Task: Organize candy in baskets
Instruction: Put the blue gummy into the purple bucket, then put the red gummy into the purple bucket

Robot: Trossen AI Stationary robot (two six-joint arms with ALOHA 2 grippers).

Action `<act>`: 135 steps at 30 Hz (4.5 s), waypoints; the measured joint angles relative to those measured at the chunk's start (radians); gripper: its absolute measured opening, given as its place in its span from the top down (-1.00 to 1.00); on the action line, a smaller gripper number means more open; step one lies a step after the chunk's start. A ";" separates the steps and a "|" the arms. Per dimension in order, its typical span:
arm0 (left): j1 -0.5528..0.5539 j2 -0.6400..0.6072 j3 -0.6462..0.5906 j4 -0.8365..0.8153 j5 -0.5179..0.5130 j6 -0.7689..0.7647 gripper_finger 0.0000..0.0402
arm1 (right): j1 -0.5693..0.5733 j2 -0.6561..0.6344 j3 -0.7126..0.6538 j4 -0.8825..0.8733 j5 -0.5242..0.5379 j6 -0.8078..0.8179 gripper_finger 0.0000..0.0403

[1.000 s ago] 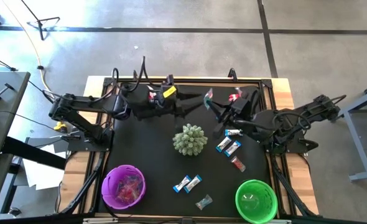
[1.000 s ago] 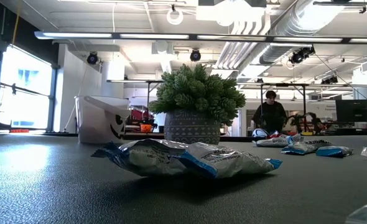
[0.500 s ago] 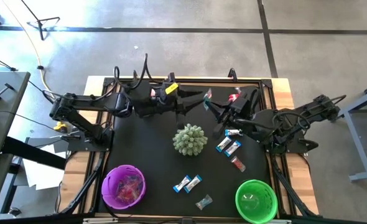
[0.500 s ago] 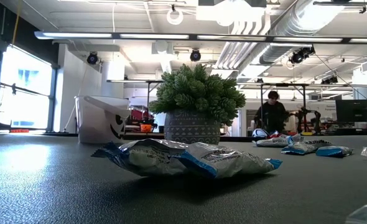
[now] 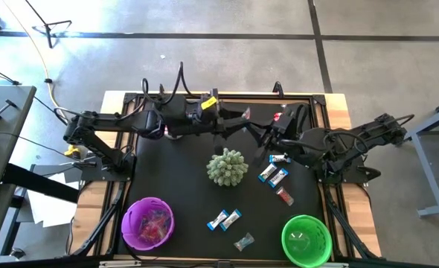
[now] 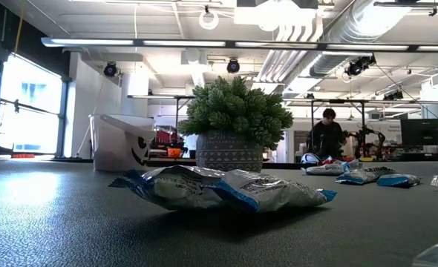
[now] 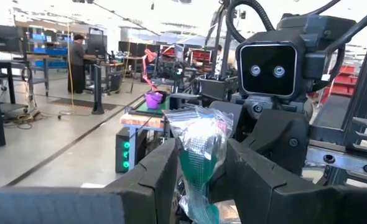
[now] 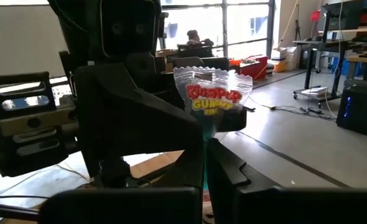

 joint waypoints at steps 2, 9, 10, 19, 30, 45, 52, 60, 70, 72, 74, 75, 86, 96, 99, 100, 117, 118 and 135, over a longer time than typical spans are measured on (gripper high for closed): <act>0.004 0.000 0.000 0.000 0.004 0.011 0.45 | 0.000 0.000 0.000 -0.002 0.000 0.000 1.00; 0.006 -0.003 0.000 -0.003 0.005 0.042 0.90 | 0.000 0.001 0.000 -0.009 -0.002 0.000 1.00; 0.006 -0.004 0.000 -0.004 0.007 0.042 0.94 | 0.000 0.001 0.000 -0.009 -0.002 0.000 1.00; 0.006 -0.004 -0.001 -0.024 0.009 0.042 0.98 | 0.000 -0.002 0.000 -0.052 -0.002 0.000 0.94; 0.005 -0.040 -0.002 -0.151 -0.003 0.035 0.98 | 0.009 -0.010 0.002 -0.139 0.012 0.004 0.21; -0.266 -0.272 -0.002 -0.975 0.004 -0.742 0.98 | 0.051 -0.048 0.002 -0.542 -0.261 0.522 0.10; -0.593 -0.194 -0.002 -1.165 -0.002 -1.252 0.98 | 0.051 -0.045 -0.009 -0.727 -0.368 0.713 0.21; -0.811 -0.082 -0.002 -1.486 0.037 -1.524 0.98 | 0.051 -0.045 -0.009 -0.779 -0.365 0.814 0.28; -0.881 -0.085 -0.002 -1.539 0.017 -1.510 0.78 | 0.066 -0.006 -0.008 -0.703 -0.408 0.895 0.29; -0.899 -0.085 -0.002 -1.522 0.046 -1.483 0.69 | 0.075 0.015 -0.008 -0.703 -0.453 0.926 0.29; -0.909 -0.085 -0.002 -1.502 0.056 -1.453 0.61 | 0.083 0.037 -0.008 -0.703 -0.500 0.959 0.29; -0.909 -0.085 -0.002 -1.496 0.057 -1.430 0.57 | 0.088 0.049 -0.008 -0.703 -0.518 0.973 0.29; -0.850 -0.093 -0.002 -1.496 0.010 -1.134 0.37 | 0.092 0.127 -0.009 -0.897 -0.605 1.205 0.29; -0.762 -0.130 0.088 -1.478 -0.196 -0.887 0.37 | 0.175 0.256 -0.009 -1.280 -0.774 1.441 0.29; -0.759 -0.149 0.139 -1.460 -0.293 -0.856 0.37 | 0.188 0.290 -0.013 -1.317 -0.784 1.439 0.29; -0.759 -0.158 0.153 -1.446 -0.325 -0.841 0.37 | 0.189 0.297 -0.026 -1.305 -0.792 1.430 0.29; -0.772 -0.247 0.212 -1.295 -0.628 -0.707 0.37 | 0.162 0.283 -0.506 -0.829 -1.004 1.299 0.29; -0.766 -0.247 0.212 -1.295 -0.632 -0.707 0.37 | 0.157 0.275 -0.535 -0.784 -1.005 1.300 0.29; -0.687 -0.247 0.212 -1.295 -0.650 -0.732 0.37 | 0.113 0.230 -0.695 -0.596 -1.001 1.275 0.59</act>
